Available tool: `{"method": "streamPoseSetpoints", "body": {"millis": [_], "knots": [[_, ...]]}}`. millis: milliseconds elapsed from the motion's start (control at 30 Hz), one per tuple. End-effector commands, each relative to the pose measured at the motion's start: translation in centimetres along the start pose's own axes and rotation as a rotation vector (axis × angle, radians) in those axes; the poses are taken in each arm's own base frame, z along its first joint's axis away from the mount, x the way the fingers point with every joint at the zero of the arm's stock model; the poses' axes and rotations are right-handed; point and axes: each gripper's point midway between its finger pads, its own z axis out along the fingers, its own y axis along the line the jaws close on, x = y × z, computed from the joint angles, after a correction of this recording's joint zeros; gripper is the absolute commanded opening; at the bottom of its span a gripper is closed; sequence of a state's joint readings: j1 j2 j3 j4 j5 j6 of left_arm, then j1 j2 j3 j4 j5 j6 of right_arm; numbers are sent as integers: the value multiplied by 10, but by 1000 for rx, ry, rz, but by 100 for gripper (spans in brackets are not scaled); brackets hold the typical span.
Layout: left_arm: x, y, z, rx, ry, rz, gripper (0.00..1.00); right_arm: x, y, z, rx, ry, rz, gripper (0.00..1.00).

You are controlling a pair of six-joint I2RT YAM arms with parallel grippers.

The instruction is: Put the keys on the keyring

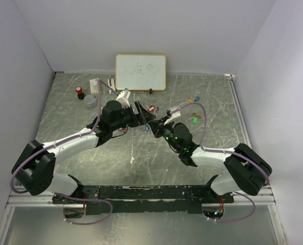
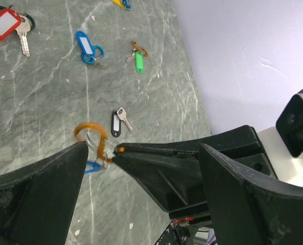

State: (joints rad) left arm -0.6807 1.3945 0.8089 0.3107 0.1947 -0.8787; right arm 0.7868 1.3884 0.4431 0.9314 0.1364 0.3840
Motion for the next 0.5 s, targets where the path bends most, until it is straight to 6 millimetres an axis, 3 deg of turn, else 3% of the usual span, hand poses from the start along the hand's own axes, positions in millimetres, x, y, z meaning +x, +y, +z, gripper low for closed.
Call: {"method": "streamPoseSetpoints", "body": {"millis": [0,300,467], "knots": [[0,-25,1,88,32,-23,99,-8,-24,0,128,-33,-22,0],[4,-44,-1,165,85,-56,100,-15,-50,-7,249,-67,-73,0],[-16,-27,-19,36,-13,8,100,-25,-77,-17,368,-74,-76,0]]}}
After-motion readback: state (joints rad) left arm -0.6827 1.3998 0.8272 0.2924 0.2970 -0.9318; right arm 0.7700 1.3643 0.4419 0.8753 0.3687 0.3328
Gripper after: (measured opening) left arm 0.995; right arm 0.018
